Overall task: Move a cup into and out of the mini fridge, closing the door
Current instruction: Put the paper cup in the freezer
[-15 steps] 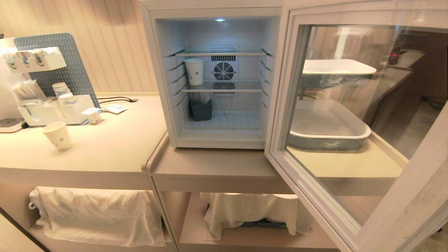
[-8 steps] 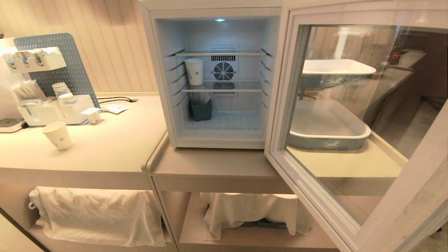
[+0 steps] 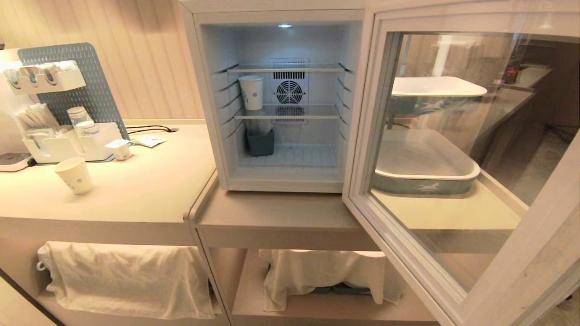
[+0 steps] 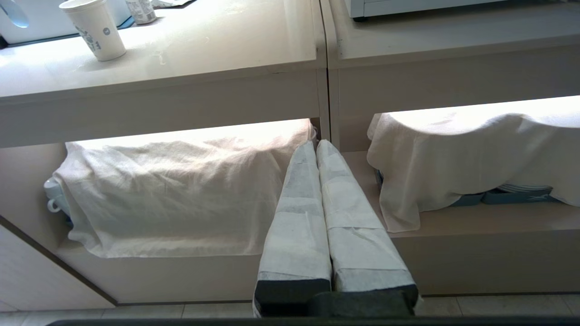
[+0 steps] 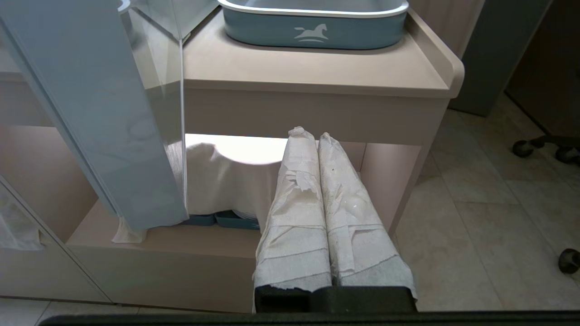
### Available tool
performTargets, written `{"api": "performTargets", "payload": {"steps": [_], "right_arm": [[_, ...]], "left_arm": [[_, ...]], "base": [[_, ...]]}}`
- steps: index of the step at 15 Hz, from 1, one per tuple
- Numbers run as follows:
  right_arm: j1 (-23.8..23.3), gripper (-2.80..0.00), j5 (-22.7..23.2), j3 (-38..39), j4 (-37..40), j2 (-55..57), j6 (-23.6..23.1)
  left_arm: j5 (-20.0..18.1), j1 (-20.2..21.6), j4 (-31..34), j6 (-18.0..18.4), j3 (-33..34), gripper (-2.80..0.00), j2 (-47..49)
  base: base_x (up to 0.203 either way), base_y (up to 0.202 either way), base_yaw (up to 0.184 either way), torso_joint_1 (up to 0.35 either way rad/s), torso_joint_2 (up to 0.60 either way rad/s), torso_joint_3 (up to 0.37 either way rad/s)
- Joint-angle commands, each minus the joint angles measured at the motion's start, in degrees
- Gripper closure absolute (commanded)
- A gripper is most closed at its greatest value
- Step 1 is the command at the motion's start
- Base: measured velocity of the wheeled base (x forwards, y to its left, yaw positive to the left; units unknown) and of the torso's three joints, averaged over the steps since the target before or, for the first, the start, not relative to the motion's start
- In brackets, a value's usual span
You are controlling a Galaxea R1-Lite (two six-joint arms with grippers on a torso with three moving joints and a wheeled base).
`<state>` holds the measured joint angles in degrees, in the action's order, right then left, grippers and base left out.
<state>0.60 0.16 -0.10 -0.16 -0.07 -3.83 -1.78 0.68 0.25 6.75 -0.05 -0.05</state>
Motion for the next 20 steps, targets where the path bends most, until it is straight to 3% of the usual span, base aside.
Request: {"api": "performTargets", "payload": {"steps": [1,9,16,20], "right_arm": [[0.02,0.00,0.02,0.01,-0.02,0.07,-0.04],[0.02,0.00,0.02,0.01,-0.02,0.07,-0.04],[0.02,0.00,0.02,0.01,-0.02,0.07,-0.05],[0.02,0.00,0.02,0.01,-0.02,0.07,-0.05]], "left_arm": [[-0.02,0.02,0.19,0.06,0.05,0.00,0.05],[0.35,0.02,0.37,-0.43,-0.04,0.00,0.05],[0.28,0.02,0.46,-0.70,0.05,0.00,0.05],[0.29,0.02,0.37,-1.22,0.05,0.00,0.05]], "base": [[0.000,0.000,0.000,0.000,0.00,0.000],[0.000,0.000,0.000,0.000,0.00,0.000],[-0.178,0.000,0.001,0.003,0.00,0.003],[-0.031,0.000,0.000,0.001,0.00,0.001]]}}
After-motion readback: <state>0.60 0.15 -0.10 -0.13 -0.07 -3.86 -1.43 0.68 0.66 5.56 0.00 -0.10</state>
